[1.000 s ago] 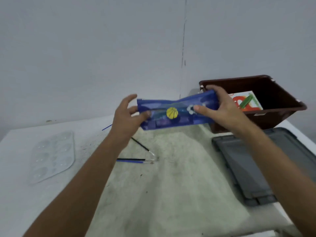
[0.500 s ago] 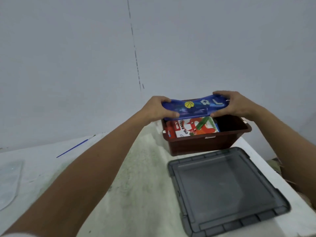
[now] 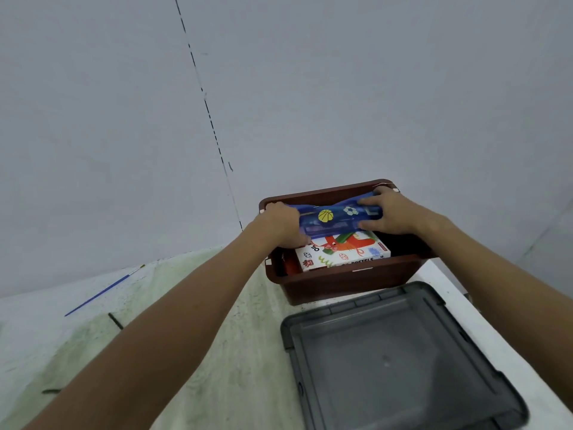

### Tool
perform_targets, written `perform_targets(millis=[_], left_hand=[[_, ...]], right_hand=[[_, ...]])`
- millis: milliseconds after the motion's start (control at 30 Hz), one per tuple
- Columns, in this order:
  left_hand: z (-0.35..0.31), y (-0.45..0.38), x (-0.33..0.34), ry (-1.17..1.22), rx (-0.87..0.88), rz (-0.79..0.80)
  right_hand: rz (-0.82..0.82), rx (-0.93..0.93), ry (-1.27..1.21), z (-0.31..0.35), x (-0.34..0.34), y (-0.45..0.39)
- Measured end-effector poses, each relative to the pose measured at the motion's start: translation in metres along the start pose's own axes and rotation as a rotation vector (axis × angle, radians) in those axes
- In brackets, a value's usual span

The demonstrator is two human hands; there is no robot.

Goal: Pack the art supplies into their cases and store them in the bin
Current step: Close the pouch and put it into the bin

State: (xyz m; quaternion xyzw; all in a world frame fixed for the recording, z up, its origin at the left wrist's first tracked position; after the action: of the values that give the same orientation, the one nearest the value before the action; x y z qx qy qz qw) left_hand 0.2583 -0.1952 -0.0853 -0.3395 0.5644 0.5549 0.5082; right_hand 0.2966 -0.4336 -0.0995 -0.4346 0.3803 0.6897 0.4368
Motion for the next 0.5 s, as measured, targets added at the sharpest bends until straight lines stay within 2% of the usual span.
perform_targets(millis=[100,233,300,400,500], left_hand=[[0.004,-0.002,0.003,-0.162,-0.078,0.103],[0.014,-0.006,0.004,-0.079,-0.020,0.183],[0.018,-0.005,0.005,0.013,0.005,0.129],[0.018,-0.001,0.007,0.044,0.052,-0.024],[0.014,0.003,0.007,0.043,0.123,-0.017]], right_hand=[[0.073,0.038,-0.130,0.006,0.003,0.001],[0.167,0.053,-0.345,0.003,0.013,0.003],[0.166,0.054,-0.436,0.000,0.015,0.006],[0.037,0.024,-0.471,0.000,0.014,0.008],[-0.019,0.048,-0.542,0.007,0.012,0.008]])
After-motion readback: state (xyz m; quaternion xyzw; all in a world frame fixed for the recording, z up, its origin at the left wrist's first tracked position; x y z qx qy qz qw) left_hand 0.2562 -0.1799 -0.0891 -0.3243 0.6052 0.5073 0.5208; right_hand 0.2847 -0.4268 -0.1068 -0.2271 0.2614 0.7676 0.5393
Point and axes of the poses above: each hand's wrist, its own y-axis away from the middle knuckle, its own x-axis out of the palm, z = x × y, the point moved 1 cm from there along -y, towards the middle knuckle, and after that the axes turned 5 degrees about z, right-handed, at the moved point
